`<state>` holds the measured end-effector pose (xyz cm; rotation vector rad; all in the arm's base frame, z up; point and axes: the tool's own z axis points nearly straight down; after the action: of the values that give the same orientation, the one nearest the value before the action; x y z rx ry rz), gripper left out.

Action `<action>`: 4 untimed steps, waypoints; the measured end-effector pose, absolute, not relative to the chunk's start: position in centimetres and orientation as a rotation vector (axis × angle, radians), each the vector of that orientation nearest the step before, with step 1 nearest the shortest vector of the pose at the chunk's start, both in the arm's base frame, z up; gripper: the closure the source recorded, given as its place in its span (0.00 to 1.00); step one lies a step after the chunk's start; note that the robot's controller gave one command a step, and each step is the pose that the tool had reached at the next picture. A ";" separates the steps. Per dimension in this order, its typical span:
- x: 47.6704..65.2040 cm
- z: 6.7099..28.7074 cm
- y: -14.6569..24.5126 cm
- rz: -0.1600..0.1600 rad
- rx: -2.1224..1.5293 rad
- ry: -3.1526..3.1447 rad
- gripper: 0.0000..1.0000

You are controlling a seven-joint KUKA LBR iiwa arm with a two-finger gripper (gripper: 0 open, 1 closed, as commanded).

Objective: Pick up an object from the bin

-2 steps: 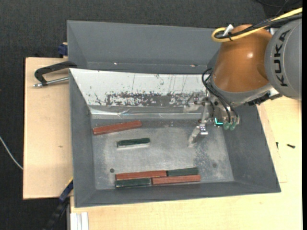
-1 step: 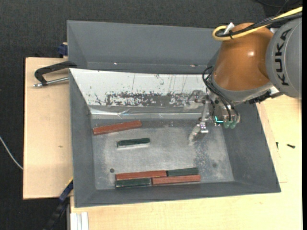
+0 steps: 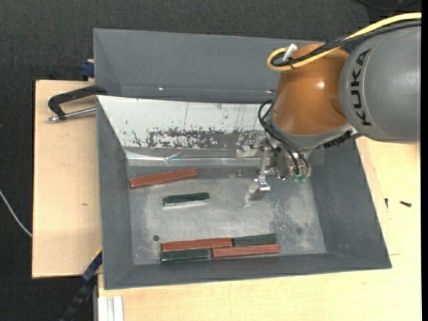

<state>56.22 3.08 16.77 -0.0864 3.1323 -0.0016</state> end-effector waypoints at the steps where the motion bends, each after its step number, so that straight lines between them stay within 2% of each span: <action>1: 58.3 10.2 5.2 0.004 -0.143 3.133 0.00; 2: 58.3 7.7 6.4 0.003 -0.216 3.129 0.00; 3: 57.1 7.7 13.5 0.001 -0.196 3.140 1.00; 4: 57.1 7.7 13.5 0.002 -0.196 3.139 1.00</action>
Offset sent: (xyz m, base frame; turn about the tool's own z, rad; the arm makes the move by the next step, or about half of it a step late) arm 0.0099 0.0518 -0.0748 -0.1294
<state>57.08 13.54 7.73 -0.1959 3.1389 0.0017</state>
